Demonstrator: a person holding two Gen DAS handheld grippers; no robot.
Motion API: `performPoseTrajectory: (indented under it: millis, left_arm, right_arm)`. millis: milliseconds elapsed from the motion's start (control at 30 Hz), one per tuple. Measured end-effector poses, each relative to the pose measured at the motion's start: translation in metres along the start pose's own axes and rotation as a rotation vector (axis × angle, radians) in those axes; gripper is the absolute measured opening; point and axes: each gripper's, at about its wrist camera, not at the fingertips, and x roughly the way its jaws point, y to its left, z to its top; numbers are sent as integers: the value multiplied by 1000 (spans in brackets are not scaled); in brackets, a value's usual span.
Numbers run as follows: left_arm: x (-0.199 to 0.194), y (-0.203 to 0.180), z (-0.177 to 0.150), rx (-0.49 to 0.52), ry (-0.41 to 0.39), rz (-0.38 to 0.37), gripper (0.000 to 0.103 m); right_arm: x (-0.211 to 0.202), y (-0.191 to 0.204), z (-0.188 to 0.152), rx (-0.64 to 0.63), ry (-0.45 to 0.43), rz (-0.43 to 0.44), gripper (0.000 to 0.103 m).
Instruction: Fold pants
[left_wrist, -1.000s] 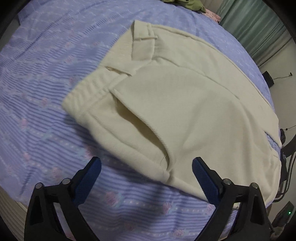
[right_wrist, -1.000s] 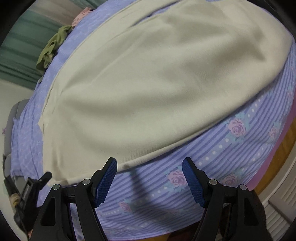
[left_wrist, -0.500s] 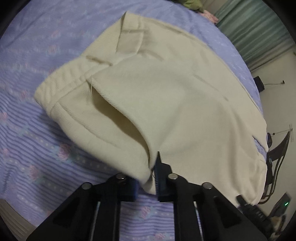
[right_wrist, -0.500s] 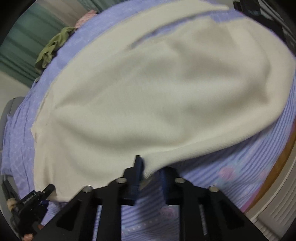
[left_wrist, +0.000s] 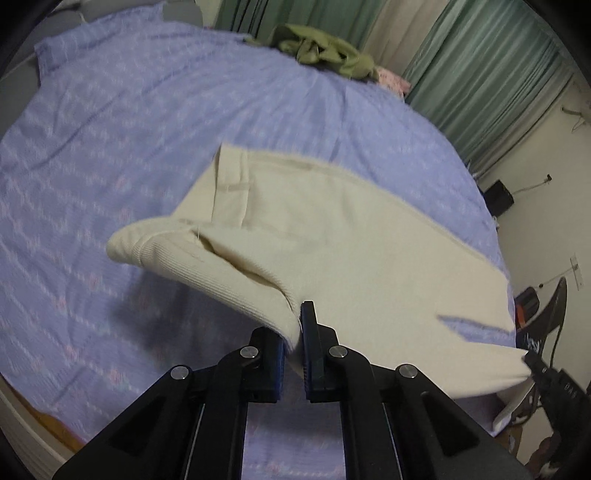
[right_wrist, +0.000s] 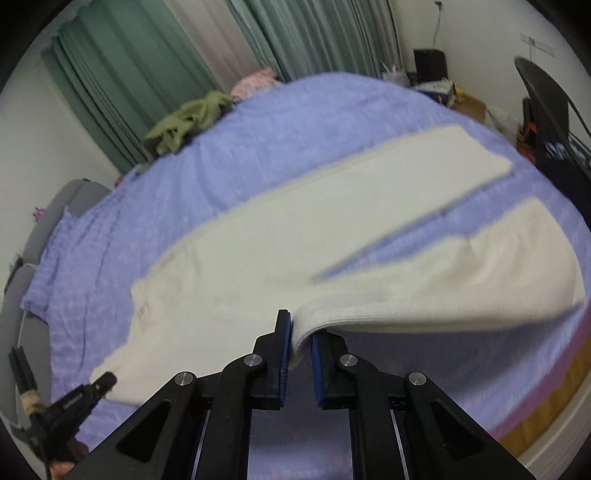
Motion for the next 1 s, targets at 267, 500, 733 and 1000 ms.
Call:
performPoseTrajectory:
  millis: [267, 500, 733, 1000]
  left_arm:
    - [29, -25, 80, -10, -76, -15, 9]
    - [97, -54, 150, 89, -55, 23, 10]
    - [184, -57, 188, 124, 41, 83, 10]
    - [247, -56, 206, 112, 98, 107, 10]
  right_arm:
    - [45, 30, 82, -58, -86, 42, 11]
    - [121, 48, 143, -95, -77, 39, 11]
    - [211, 53, 177, -162, 11, 7, 11]
    - [288, 58, 189, -230, 75, -37, 11]
